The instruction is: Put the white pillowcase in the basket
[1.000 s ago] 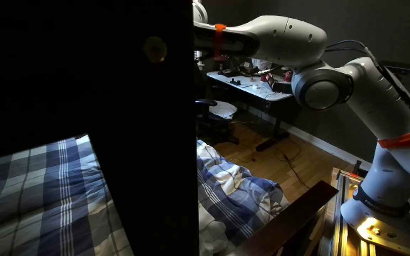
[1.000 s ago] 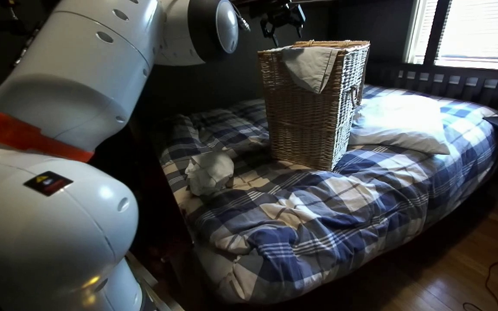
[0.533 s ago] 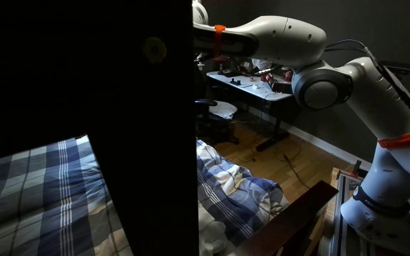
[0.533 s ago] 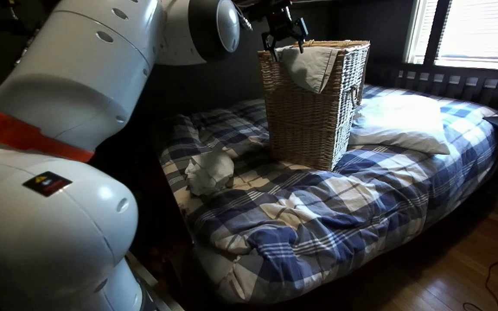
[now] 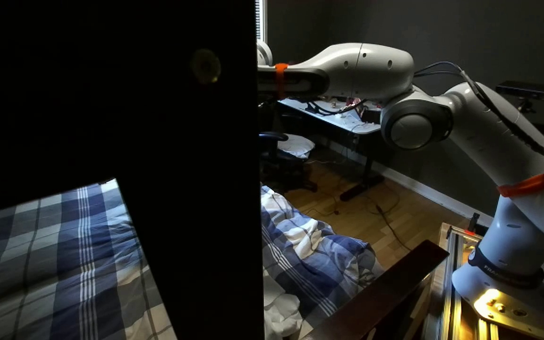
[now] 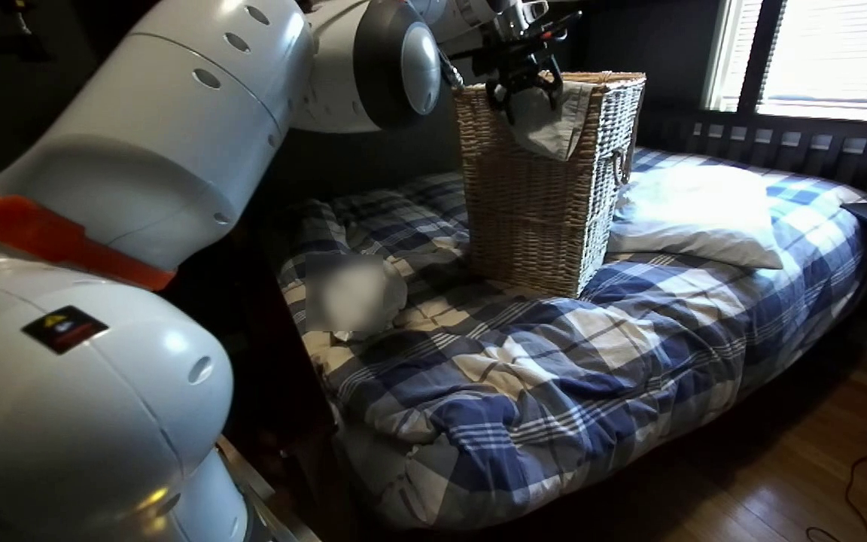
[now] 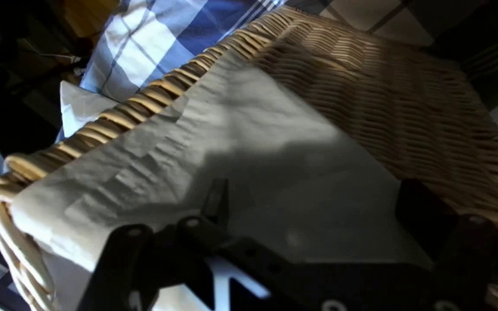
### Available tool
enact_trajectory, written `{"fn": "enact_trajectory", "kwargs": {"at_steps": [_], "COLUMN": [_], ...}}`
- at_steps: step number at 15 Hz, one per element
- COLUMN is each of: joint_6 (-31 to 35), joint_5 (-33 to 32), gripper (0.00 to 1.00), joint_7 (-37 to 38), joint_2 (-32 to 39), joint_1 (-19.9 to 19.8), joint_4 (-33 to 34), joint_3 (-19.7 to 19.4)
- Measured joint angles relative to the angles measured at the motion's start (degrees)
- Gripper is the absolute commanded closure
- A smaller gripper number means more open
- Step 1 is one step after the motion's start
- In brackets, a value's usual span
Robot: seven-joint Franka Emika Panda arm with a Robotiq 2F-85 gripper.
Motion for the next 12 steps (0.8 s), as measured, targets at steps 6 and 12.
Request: {"fn": "enact_trajectory", "kwargs": {"at_steps": [6, 12], "joint_6": [3.1, 4.2], "joint_5": [0.0, 0.0], "gripper": [0.74, 1.0], "joint_7": [-0.5, -0.2], "joint_2": [-0.1, -1.4], "joint_1": [-0.7, -0.4], "joint_4": [-4.2, -5.7], "joint_3": [0.6, 1.3]}}
